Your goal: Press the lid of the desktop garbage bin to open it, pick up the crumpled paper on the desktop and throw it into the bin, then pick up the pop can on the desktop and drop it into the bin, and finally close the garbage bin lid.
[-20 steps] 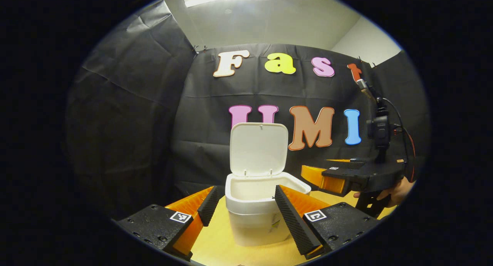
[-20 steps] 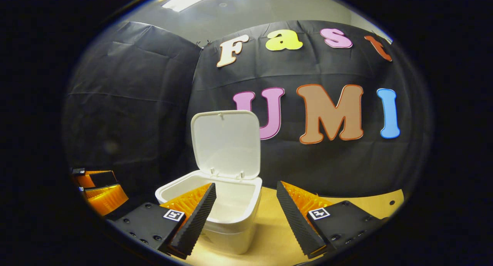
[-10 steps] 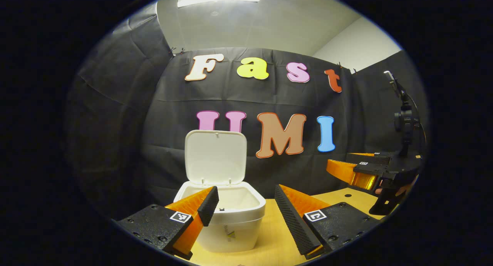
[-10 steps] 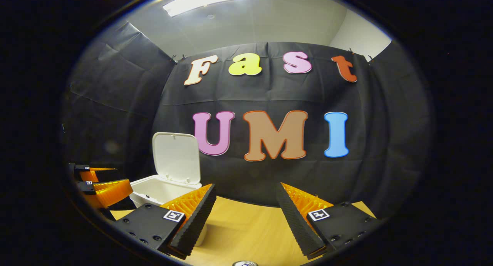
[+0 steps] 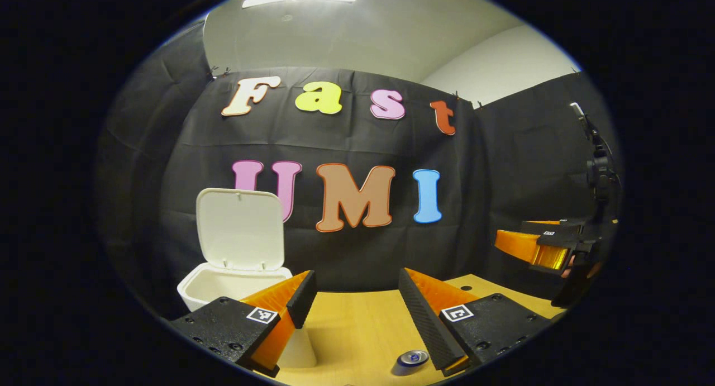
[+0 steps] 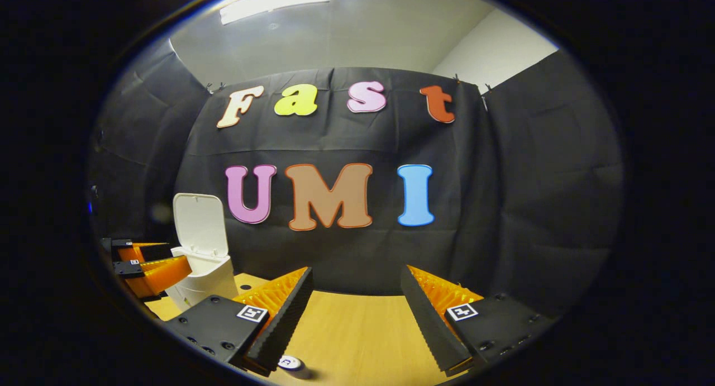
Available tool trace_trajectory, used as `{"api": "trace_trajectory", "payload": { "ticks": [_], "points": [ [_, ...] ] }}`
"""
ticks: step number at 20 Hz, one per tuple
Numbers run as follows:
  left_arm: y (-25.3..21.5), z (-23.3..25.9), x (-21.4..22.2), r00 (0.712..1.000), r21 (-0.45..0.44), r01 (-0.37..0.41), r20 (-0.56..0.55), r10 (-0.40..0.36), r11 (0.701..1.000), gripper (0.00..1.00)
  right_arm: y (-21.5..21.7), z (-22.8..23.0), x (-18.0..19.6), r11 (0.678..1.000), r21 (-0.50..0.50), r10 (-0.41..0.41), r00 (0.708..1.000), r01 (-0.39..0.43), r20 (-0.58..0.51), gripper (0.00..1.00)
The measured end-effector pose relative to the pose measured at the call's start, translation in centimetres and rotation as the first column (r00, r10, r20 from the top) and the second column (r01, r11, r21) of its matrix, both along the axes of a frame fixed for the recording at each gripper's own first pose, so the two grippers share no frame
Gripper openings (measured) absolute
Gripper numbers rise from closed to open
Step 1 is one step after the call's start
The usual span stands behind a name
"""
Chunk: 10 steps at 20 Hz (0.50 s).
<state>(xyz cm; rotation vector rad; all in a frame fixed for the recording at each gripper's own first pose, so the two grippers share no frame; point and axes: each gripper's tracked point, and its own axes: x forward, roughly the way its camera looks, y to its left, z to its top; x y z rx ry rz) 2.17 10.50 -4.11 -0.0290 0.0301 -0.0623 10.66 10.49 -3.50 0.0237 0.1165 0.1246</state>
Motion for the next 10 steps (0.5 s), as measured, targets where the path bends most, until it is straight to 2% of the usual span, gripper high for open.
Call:
{"api": "trace_trajectory", "payload": {
  "ticks": [1, 6, 10],
  "points": [
    [-0.9, -0.4, 0.3, 1.0, -0.005, 0.013, -0.008, -0.013, 1.0, 0.9, -1.1, -0.1, -0.2, 1.0, 0.001, -0.018, 1.0, 0.018, -0.004, 1.0],
    [-4.5, -2.9, 1.6, 0.996, -0.007, 0.067, -0.055, -0.067, 0.998, 0.9, -6.1, -1.2, -1.6, 0.995, 0.009, -0.1, 0.994, 0.1, -0.034, 1.0],
    [-6.6, -7.3, 2.4, 0.984, -0.018, 0.096, -0.151, -0.097, 0.995, 0.9, -8.6, -2.6, -2.5, 0.989, 0.008, -0.144, 0.987, 0.145, -0.064, 1.0]
  ]
}}
